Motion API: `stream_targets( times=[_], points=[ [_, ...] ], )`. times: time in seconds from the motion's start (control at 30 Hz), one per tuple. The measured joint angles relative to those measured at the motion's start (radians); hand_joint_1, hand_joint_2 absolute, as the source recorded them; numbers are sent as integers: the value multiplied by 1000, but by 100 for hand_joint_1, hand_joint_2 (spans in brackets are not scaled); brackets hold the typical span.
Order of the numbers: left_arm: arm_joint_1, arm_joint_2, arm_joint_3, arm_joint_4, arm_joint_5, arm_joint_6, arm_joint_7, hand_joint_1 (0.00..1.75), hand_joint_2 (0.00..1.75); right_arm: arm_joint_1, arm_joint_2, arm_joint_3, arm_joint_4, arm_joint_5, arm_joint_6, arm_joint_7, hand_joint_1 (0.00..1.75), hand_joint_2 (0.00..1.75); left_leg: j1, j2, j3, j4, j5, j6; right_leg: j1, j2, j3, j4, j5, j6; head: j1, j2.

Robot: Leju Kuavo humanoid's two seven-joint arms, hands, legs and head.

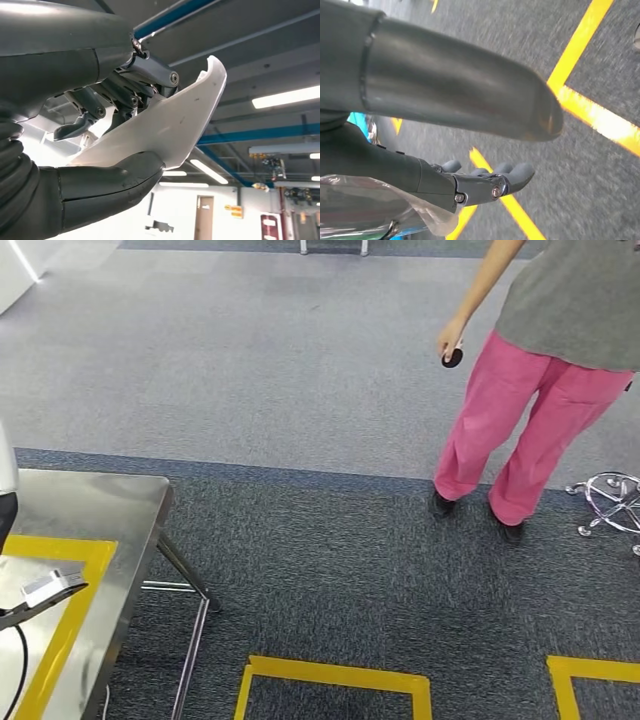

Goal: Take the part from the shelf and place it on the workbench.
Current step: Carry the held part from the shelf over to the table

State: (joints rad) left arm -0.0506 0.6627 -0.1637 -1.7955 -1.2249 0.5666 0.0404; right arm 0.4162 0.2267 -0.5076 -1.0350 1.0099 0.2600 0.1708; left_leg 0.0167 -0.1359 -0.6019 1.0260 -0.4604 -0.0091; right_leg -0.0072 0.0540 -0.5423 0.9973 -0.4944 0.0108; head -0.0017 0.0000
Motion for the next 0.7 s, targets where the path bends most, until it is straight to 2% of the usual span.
stream_targets(
  times=[0.03, 0.1, 0.13, 0.17, 0.2, 0.23, 0.27, 0.33, 0.37, 0.4, 0.47, 0.5, 0.53, 0.6, 0.63, 0.67, 0.7],
  points=[
    [-3, 1, -1, 0, 0, 0, 0, 175, 175, 0, 3, -3, -2, 4, 0, -2, 0, 0, -2, 26, -12, 25, -16, -4, -1, -15, 3, -4, 2, -5, -1, 0],
    [-11, 0, -4, 2, 0, 1, 0, 175, 175, 0, 7, -10, -4, 11, 0, -6, 0, 0, -4, 95, -64, 137, -76, -10, 2, -47, 7, -8, 1, -13, -4, 0],
    [-13, -1, -8, 2, 1, 1, 0, 175, 175, 0, 9, -15, -4, 16, 0, -8, 0, 0, -3, 113, -95, 204, -105, -13, 4, -63, 7, -7, -1, -15, -4, 0],
    [-14, -2, -11, 4, 1, 1, 0, 175, 175, -1, 10, -20, -4, 22, 0, -11, 0, 0, -2, 121, -118, 255, -121, -15, 6, -79, 7, -7, -2, -16, -4, 0],
    [-14, -2, -13, 5, 2, 1, 0, 175, 175, -3, 12, -25, -4, 27, 0, -14, 0, 0, -1, 124, -124, 270, -118, -16, 8, -93, 8, -7, -4, -17, -4, 0],
    [-15, -2, -14, 7, 2, 1, 0, 175, 175, -5, 14, -29, -4, 32, 0, -16, 0, 0, -1, 128, -110, 245, -96, -16, 8, -108, 9, -7, -6, -16, -4, 0],
    [-17, -2, -15, 8, 3, 1, 0, 175, 175, -9, 15, -33, -4, 36, 0, -19, 0, 0, -1, 137, -77, 186, -62, -14, 9, -121, 12, -7, -8, -15, -4, 0],
    [-26, -2, -15, 10, 3, 2, -1, 175, 175, -14, 18, -41, -4, 44, -1, -24, 0, 0, -10, 191, -4, 50, -15, -4, 13, -145, 20, -6, -15, -9, -4, 0],
    [-31, -3, -16, 11, 4, 3, -1, 175, 175, -16, 20, -45, -4, 50, -1, -27, 0, 0, -16, 211, 16, 9, -7, 3, 16, -157, 23, -5, -19, -4, -3, 0],
    [-36, -3, -16, 12, 4, 4, -2, 175, 175, -18, 23, -50, -4, 57, -1, -30, 0, 0, -21, 220, 23, -7, -8, 9, 18, -169, 25, -5, -21, 0, -3, 0],
    [-41, -2, -17, 15, 5, 6, -2, 175, 175, -22, 28, -58, -4, 76, 2, -37, 0, 0, -23, 193, 20, -13, -5, 22, 17, -188, 28, -6, -27, 10, -3, 0],
    [-43, -2, -18, 16, 5, 6, -3, 175, 175, -25, 31, -63, -5, 87, 4, -42, 0, 0, -21, 181, 21, -16, -2, 27, 15, -178, 25, 1, -35, 15, -3, 0],
    [-47, -2, -19, 17, 5, 7, -3, 175, 175, -28, 34, -69, -6, 98, 8, -46, 0, 0, -18, 169, 22, -20, 1, 33, 13, -153, 15, 25, -52, 20, -1, 0],
    [-54, -5, -25, 20, 5, 8, -4, 175, 175, -31, 40, -84, -7, 117, 15, -54, 0, 0, -15, 146, 22, -23, 5, 42, 9, -85, -37, 136, -109, 25, 2, 0],
    [-57, -7, -29, 21, 5, 8, -4, 175, 175, -30, 44, -91, -7, 125, 18, -57, 0, 0, -14, 133, 20, -23, 6, 44, 8, -66, -75, 210, -139, 26, 3, 0],
    [-57, -9, -33, 23, 5, 8, -4, 175, 175, -30, 47, -98, -7, 134, 21, -59, 0, 0, -14, 119, 20, -23, 6, 44, 8, -58, -108, 270, -157, 27, 4, 0],
    [-57, -11, -37, 25, 6, 8, -4, 175, 175, -30, 50, -106, -7, 143, 24, -62, 0, 0, -14, 104, 20, -22, 6, 44, 7, -55, -128, 298, -155, 27, 4, 0]
  ],
)
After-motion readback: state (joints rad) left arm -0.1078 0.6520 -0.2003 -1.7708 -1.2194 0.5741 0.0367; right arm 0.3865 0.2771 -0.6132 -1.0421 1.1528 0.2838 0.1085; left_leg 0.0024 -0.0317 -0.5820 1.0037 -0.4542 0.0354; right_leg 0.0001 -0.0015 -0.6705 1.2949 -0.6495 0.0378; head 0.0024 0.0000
